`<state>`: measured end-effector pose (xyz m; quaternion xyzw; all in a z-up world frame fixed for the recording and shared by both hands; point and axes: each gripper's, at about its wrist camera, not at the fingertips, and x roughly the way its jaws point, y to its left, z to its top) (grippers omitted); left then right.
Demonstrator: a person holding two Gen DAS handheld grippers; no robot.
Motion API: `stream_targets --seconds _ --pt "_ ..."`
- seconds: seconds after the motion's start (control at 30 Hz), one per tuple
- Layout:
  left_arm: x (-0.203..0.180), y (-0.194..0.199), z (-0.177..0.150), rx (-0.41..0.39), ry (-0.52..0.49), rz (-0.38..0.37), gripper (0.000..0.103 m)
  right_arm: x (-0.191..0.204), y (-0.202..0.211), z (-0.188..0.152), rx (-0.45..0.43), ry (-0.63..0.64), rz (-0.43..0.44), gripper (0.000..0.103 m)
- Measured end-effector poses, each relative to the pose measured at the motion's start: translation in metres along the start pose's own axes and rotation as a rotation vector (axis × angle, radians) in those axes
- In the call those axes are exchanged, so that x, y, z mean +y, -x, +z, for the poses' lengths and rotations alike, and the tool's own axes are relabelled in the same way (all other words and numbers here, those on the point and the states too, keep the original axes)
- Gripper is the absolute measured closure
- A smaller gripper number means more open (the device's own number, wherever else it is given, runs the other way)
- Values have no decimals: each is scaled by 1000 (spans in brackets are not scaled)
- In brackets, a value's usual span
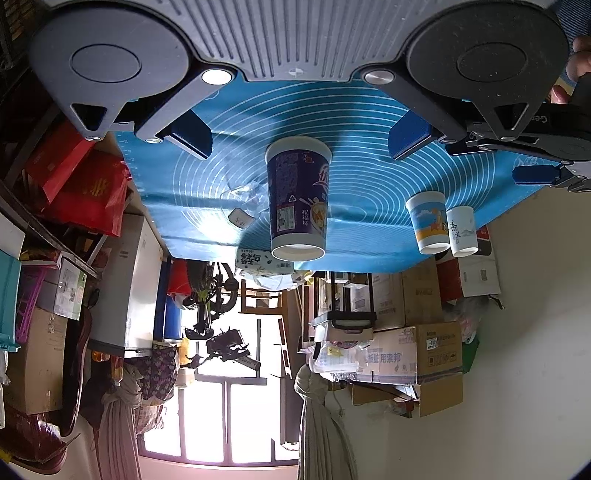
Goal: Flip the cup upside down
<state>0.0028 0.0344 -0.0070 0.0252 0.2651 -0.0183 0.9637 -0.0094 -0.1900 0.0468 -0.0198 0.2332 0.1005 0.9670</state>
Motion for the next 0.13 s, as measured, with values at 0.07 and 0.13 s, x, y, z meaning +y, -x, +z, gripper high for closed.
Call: stream_targets --seconds 0.07,0.13 --pt "-1 0 -1 -1 -3 0 9 0 0 0 0 -1 0 0" --pt "-1 -1 -1 1 -1 -2 9 -1 0 -1 2 -3 -1 0"
